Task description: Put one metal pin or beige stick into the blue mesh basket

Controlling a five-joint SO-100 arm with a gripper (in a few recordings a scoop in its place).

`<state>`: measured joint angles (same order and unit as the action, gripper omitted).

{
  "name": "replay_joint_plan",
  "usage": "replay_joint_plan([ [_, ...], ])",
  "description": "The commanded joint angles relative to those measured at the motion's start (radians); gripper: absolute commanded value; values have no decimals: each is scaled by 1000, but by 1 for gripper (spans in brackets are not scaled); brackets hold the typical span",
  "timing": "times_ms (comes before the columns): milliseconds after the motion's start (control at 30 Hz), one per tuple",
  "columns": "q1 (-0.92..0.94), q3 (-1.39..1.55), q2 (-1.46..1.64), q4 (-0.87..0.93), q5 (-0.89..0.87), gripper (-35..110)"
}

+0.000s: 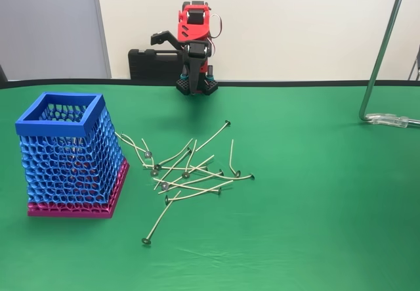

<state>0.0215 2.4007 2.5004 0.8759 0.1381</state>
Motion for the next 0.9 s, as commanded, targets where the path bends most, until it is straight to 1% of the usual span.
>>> replay_joint_plan([
  [0,20,-160,-115,-9,8,0],
  [667,29,-876,-917,9,17,0],
  [867,32,-1108,-1137,54,17,0],
])
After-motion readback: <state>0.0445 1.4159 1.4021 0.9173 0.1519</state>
